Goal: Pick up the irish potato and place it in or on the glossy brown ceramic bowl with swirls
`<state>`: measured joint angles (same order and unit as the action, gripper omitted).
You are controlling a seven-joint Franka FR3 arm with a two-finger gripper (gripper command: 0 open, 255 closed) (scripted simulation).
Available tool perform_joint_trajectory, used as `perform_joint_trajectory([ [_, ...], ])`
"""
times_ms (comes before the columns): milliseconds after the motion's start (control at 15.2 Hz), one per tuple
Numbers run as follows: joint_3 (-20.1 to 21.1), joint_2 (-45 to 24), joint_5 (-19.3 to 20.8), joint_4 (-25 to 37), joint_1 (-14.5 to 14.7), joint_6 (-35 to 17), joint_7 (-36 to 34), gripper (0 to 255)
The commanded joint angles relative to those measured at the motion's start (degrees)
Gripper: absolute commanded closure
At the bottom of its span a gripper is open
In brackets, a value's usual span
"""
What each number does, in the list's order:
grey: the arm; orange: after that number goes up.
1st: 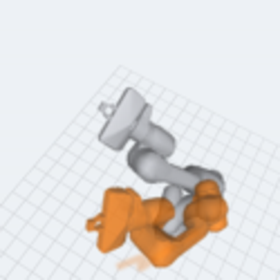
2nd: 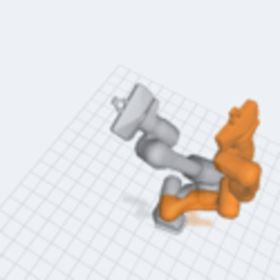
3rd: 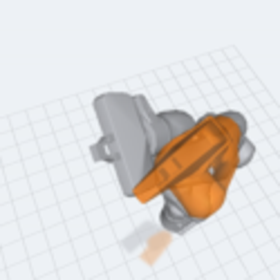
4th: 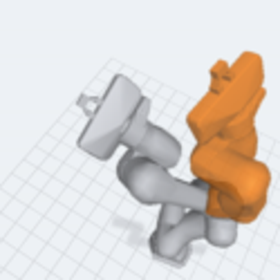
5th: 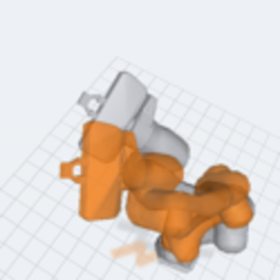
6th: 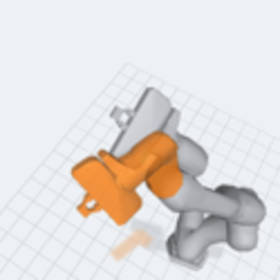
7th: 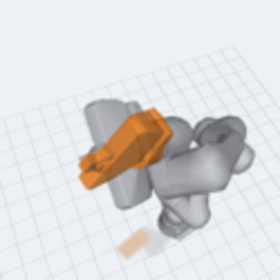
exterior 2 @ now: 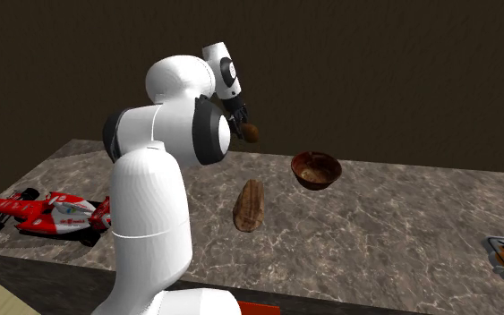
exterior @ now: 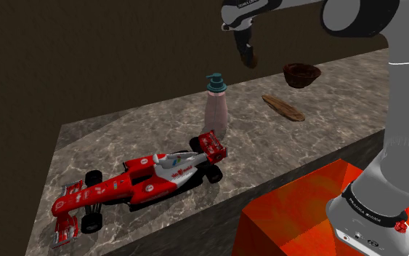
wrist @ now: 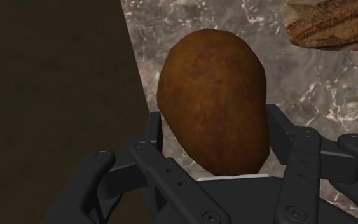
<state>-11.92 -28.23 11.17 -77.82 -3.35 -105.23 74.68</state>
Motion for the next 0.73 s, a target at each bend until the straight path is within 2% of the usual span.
perform_joint_trajectory([
  [0,0.0,0.0,-0.1,1.7,-0.1,1.6,0.5,255],
  [396,-0.1,0.0,-0.3,5.9,-0.2,5.7,1.4,255],
  [660,-1.4,4.8,0.2,-1.8,-2.6,1.8,4.7,255],
])
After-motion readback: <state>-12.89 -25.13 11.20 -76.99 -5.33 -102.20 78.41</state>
